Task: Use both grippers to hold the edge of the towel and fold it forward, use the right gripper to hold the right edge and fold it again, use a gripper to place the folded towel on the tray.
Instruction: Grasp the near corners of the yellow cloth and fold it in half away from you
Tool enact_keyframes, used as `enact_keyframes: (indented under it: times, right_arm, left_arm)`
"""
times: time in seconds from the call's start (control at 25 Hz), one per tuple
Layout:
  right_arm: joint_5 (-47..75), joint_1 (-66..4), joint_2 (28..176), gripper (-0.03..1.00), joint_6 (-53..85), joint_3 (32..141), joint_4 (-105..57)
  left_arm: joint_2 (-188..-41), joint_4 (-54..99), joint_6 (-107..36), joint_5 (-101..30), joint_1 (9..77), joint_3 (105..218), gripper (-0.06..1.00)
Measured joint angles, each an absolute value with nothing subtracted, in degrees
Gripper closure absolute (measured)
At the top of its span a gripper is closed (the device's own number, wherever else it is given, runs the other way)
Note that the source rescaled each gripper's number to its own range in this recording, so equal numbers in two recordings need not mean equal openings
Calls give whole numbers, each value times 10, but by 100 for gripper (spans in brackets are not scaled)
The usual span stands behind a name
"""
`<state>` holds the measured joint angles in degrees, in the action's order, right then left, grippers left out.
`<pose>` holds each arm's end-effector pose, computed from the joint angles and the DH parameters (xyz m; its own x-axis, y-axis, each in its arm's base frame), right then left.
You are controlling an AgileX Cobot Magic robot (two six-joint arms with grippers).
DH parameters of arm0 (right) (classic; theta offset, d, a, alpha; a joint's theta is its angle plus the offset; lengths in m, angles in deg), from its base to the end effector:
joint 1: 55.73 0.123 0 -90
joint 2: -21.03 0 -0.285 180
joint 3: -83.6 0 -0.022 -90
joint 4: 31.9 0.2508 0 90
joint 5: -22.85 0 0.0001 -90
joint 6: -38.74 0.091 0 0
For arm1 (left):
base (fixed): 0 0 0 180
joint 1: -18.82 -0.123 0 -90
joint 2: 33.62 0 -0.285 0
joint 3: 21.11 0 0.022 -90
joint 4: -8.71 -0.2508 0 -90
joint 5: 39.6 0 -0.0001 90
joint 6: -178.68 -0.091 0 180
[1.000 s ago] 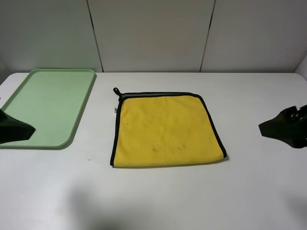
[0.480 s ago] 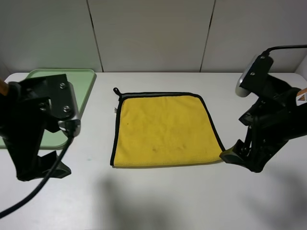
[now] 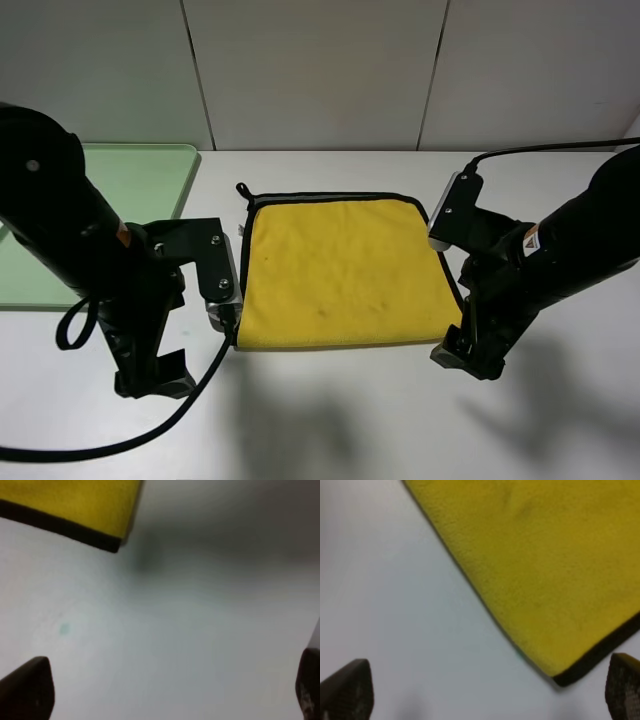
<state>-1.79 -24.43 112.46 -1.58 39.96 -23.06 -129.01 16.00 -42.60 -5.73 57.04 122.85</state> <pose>0.1949 0.1253 0.1608 -0.3894 -0.8604 -0.3288 -0.8818 0.4513 -0.1367 0.1945 -0.1614 0.1695 -0.2561 0.9338 -0.2497 0.9537 0.2863 0.0926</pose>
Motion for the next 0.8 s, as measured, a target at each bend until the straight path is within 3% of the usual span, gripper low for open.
enact_keyframes:
  times: [0.36,0.8]
  right_arm:
    - [4,-244,1199,-3,-99,400,-276]
    - [13,-244,1253,-3,-102,401,-380]
  left_arm:
    - [-1303,185,-449,-77,570,1229,-2]
    - [-1303,215,-450,-77,570,1229,-2]
